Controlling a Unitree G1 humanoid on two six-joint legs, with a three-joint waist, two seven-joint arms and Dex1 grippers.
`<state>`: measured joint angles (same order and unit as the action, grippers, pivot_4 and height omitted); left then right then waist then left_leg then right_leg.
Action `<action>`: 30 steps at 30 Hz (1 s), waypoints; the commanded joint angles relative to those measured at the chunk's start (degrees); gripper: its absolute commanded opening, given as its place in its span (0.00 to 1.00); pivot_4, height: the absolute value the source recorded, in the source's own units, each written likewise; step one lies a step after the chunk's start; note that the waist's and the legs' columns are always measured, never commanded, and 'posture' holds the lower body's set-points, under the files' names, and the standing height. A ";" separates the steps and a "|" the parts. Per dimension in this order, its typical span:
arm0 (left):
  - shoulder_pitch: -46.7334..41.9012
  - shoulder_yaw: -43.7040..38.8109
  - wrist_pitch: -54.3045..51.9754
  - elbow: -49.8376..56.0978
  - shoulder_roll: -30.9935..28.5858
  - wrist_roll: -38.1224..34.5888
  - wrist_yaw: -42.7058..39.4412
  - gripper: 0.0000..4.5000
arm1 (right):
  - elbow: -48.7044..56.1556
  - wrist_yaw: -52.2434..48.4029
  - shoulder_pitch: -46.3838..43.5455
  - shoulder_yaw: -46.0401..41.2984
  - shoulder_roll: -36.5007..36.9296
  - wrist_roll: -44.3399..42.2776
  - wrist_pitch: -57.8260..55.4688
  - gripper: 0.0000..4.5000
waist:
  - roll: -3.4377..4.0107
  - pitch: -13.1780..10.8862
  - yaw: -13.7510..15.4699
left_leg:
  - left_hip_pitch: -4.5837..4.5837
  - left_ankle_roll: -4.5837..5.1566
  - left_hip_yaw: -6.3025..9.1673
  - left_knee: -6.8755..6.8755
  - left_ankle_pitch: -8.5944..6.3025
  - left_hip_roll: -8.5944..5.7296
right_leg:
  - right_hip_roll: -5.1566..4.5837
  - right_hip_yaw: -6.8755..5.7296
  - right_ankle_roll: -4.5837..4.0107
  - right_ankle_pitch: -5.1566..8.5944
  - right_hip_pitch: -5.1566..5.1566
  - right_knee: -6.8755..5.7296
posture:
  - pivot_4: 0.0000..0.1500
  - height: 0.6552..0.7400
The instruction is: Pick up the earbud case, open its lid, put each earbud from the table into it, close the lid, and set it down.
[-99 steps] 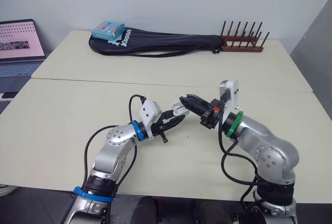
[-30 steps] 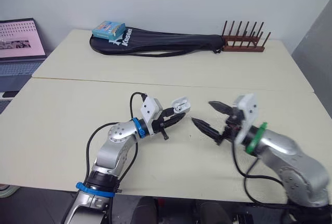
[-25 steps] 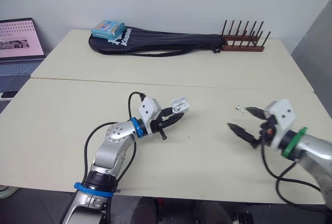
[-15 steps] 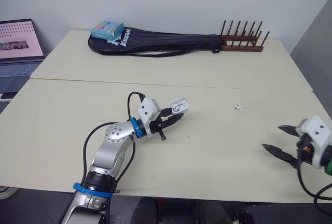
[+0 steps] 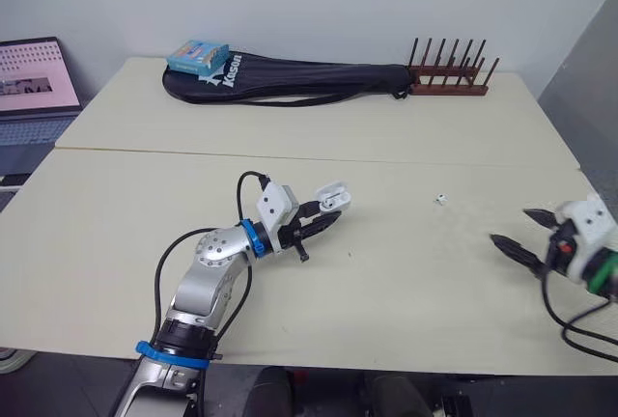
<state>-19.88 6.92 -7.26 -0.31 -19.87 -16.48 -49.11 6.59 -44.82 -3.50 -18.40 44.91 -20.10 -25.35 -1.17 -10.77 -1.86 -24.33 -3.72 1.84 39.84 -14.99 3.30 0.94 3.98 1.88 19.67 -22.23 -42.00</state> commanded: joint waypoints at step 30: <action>1.63 0.31 -0.68 4.72 -0.40 -0.32 0.63 0.18 | -24.11 -4.56 -21.89 18.26 -6.31 10.38 7.98 0.09 | 0.07 -0.02 0.23 | -0.02 0.00 0.03 0.02 0.00 0.00 | -0.05 -0.08 -0.05 -0.03 -0.05 -0.13 | 1.00 0.28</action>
<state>-18.18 7.48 -8.29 1.43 -20.04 -16.45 -48.65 -20.24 -46.39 -26.49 -1.38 37.13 -10.25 -18.31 -1.10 -10.79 -1.63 -24.36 -3.72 1.87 39.86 -14.99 3.30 0.89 3.90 1.84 19.63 -22.28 -42.12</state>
